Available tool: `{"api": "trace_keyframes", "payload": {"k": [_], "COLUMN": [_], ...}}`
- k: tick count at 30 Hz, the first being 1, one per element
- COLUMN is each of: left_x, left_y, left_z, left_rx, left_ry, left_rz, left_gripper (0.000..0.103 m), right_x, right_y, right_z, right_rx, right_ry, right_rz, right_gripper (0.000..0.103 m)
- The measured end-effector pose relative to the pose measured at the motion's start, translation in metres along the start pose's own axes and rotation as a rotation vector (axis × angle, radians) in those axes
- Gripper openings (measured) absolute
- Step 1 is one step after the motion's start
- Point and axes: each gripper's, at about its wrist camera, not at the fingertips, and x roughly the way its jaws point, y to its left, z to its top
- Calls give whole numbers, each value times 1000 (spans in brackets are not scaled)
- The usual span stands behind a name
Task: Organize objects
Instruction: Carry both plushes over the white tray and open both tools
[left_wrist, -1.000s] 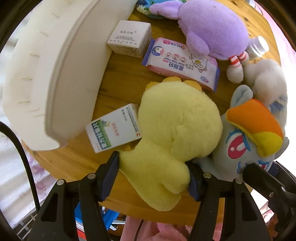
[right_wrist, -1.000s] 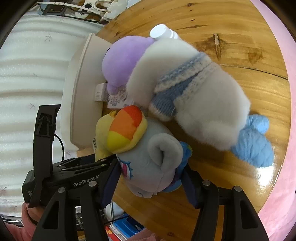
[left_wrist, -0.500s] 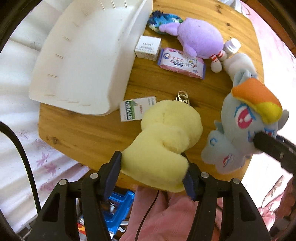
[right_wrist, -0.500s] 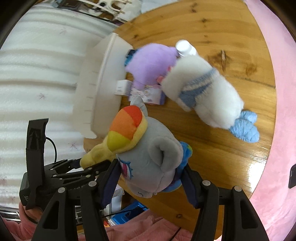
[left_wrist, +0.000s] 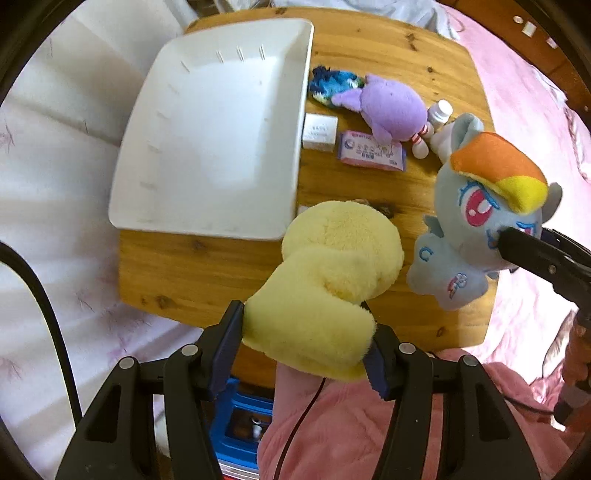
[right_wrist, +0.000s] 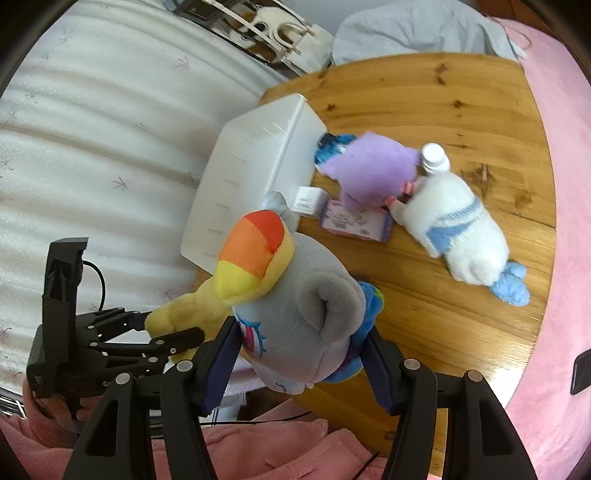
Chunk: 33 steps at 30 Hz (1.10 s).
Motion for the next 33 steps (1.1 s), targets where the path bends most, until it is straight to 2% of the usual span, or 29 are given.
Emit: {"api": "trace_keyframes", "payload": {"k": [10, 19, 25, 33], "left_x": [-26, -24, -10, 4], "left_y": [71, 132, 160, 180], "left_z": [34, 70, 89, 111], "left_rx": [69, 67, 31, -9], "left_ry": [-112, -204, -220, -245], "left_rz": [17, 18, -20, 1], "left_gripper": [62, 62, 62, 63], "right_x": [30, 71, 95, 125], "right_y": [65, 105, 112, 110], "right_z": [9, 29, 44, 59], "right_rx": [71, 137, 168, 223], "right_ry": [-145, -229, -238, -211], "right_rz": [0, 1, -16, -45], "right_gripper": [64, 64, 64, 65]}}
